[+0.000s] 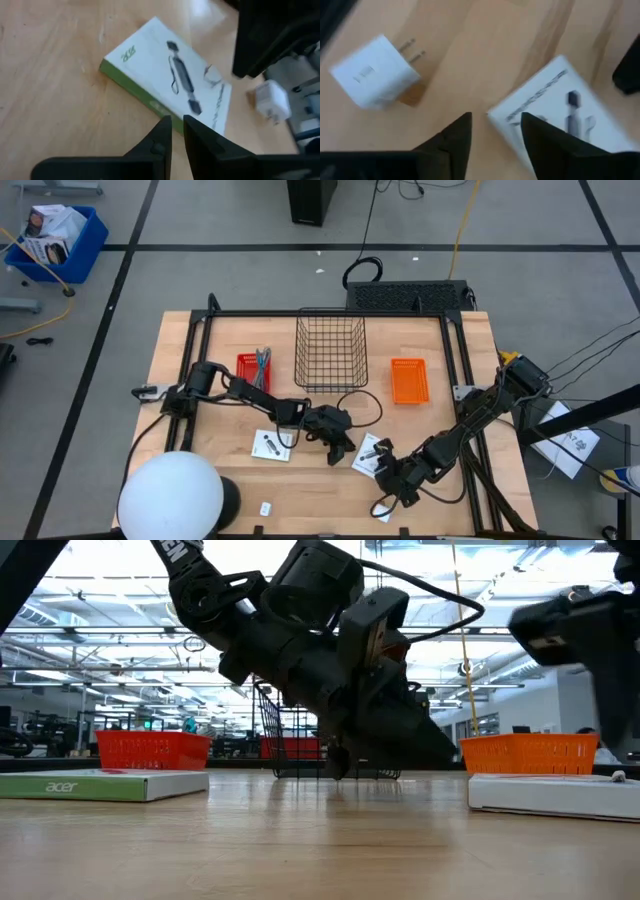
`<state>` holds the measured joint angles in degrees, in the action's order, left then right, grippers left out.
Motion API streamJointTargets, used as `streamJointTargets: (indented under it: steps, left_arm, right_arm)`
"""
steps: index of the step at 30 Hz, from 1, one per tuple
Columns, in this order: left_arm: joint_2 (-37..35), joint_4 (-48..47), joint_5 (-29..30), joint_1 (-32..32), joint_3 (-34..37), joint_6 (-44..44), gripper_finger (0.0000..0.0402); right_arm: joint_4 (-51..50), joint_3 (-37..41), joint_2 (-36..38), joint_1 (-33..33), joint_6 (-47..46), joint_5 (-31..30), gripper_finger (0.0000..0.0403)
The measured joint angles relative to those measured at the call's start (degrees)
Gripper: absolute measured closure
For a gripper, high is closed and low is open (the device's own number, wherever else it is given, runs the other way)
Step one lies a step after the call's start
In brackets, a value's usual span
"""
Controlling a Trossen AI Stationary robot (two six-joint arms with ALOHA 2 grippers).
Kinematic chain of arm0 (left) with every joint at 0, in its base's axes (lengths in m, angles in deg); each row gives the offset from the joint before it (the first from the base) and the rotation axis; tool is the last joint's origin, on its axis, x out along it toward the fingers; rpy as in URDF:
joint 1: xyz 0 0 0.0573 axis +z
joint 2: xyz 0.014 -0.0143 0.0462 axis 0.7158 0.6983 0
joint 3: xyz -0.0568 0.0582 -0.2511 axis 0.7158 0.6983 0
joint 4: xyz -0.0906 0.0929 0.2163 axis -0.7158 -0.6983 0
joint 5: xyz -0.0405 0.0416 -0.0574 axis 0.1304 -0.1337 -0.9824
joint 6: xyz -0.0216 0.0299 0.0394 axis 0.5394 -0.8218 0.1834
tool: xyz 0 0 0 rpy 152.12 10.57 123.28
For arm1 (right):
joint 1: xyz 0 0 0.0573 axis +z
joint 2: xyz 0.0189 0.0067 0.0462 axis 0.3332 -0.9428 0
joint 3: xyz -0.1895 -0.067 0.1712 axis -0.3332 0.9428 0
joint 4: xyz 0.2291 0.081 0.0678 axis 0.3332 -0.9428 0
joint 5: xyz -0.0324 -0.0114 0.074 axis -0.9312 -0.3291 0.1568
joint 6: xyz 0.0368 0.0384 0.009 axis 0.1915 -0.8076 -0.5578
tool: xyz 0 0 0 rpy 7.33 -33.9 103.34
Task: Pick and place items into bin
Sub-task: Put the right card reader box into the orange basket
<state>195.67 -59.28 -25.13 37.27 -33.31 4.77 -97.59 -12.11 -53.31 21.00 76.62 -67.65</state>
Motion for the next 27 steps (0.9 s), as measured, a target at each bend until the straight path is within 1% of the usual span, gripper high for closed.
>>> streamJointTargets:
  steps: [3,7,11,18,23,27]
  left_arm:
    - [-1.0,-0.1,-1.6,0.4,0.0,0.3,0.035]
    - [-3.0,-0.4,-2.4,0.3,0.0,0.1,0.0348]
    - [-5.3,-0.9,-2.4,0.3,0.0,-0.2,0.035]
    - [-9.2,-3.6,-2.4,0.1,0.0,-2.3,0.035]
    - [-9.6,-3.2,-2.5,0.0,0.0,-1.5,0.035]
    - [-9.6,-3.2,-3.6,0.0,0.0,0.2,0.035]
  right_arm:
    - [-1.2,0.0,0.0,-0.4,5.0,-0.1,0.0218]
    - [-2.6,0.0,0.0,-1.1,7.2,0.0,0.0219]
    - [-2.4,0.0,-0.9,-1.1,9.7,0.0,0.0233]
    - [-0.4,0.1,-3.1,-1.2,10.7,0.0,0.025]
    - [0.1,0.0,-4.5,-1.9,10.6,0.1,0.0263]
    - [0.3,-0.2,-6.1,-2.5,10.5,0.0,0.0282]
